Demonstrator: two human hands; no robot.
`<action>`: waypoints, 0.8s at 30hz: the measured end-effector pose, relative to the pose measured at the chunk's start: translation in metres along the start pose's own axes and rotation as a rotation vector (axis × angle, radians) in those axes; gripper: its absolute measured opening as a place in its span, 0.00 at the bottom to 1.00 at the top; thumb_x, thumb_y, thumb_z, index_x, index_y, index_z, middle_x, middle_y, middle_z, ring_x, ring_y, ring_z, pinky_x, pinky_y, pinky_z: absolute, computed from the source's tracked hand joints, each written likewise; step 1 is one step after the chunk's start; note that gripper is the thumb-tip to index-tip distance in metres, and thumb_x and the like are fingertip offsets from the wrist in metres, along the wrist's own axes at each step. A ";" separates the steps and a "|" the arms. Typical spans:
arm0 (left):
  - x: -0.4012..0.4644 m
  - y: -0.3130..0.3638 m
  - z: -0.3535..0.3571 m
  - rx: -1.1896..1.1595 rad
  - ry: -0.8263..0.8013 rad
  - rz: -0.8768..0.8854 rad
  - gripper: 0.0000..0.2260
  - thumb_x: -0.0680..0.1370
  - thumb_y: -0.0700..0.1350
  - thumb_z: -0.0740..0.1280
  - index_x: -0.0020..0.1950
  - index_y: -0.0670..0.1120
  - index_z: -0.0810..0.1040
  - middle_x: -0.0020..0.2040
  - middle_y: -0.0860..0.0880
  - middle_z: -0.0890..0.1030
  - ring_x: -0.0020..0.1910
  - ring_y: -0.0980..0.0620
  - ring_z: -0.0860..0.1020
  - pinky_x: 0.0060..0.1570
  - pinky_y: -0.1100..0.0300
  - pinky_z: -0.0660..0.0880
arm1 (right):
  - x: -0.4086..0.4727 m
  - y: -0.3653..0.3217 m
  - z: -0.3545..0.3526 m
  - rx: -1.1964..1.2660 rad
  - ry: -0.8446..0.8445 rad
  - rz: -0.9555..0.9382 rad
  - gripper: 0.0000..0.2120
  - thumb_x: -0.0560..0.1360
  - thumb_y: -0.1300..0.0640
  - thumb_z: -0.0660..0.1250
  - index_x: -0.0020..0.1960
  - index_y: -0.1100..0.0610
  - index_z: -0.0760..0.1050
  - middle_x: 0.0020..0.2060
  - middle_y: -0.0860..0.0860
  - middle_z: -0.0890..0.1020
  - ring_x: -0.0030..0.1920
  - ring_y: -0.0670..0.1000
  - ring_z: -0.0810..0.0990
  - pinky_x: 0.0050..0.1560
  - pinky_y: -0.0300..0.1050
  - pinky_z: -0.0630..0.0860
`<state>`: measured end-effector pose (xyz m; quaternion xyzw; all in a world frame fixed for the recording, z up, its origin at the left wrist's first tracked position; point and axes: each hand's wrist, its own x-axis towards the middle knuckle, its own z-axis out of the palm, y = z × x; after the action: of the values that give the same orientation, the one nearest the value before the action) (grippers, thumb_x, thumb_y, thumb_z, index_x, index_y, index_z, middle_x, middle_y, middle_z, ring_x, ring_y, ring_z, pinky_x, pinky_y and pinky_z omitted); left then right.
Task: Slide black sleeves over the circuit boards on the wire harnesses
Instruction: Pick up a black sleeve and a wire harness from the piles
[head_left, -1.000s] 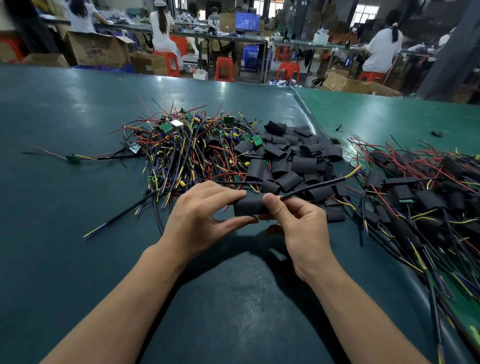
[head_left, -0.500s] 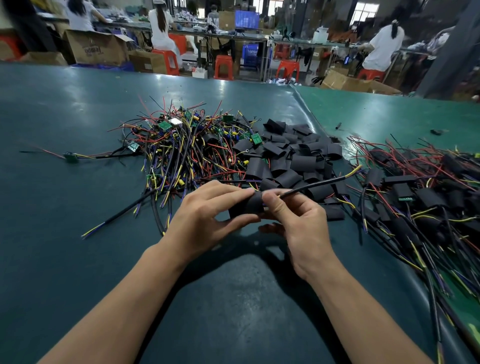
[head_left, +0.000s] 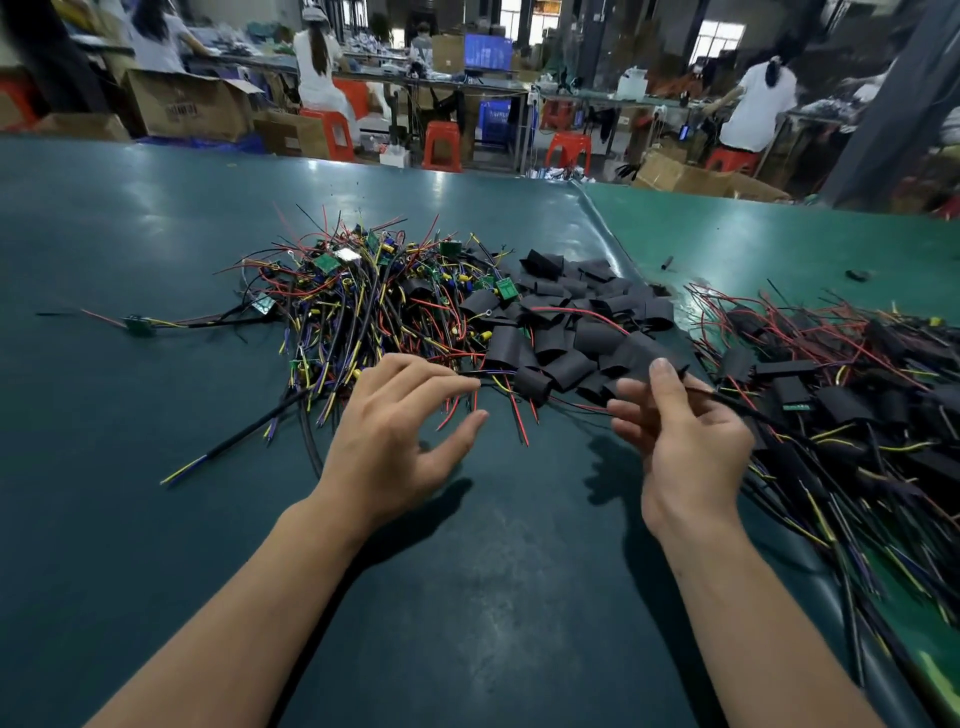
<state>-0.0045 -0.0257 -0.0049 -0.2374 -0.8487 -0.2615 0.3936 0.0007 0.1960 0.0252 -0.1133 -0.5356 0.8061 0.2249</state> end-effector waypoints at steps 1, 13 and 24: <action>-0.001 0.000 0.001 0.001 -0.025 -0.016 0.12 0.75 0.49 0.72 0.54 0.43 0.84 0.48 0.50 0.83 0.50 0.45 0.78 0.50 0.45 0.75 | 0.001 0.000 -0.001 0.015 0.002 0.040 0.05 0.78 0.59 0.69 0.47 0.60 0.76 0.33 0.54 0.85 0.28 0.50 0.83 0.26 0.39 0.77; -0.006 -0.010 -0.006 0.355 -0.175 -0.510 0.21 0.75 0.57 0.70 0.64 0.47 0.79 0.59 0.46 0.77 0.61 0.42 0.71 0.57 0.46 0.68 | 0.027 -0.018 -0.024 0.448 0.337 0.113 0.05 0.75 0.67 0.71 0.45 0.66 0.75 0.50 0.62 0.82 0.44 0.55 0.86 0.41 0.39 0.81; -0.006 -0.014 -0.012 0.368 -0.209 -0.702 0.09 0.76 0.50 0.66 0.49 0.49 0.83 0.50 0.48 0.81 0.52 0.45 0.77 0.53 0.50 0.69 | 0.001 0.006 -0.008 -0.199 -0.056 -0.074 0.11 0.81 0.58 0.63 0.43 0.61 0.78 0.27 0.52 0.80 0.22 0.50 0.76 0.22 0.40 0.74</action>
<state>-0.0023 -0.0449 -0.0065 0.1156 -0.9462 -0.1985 0.2281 0.0022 0.2009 0.0163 -0.0928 -0.6230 0.7428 0.2270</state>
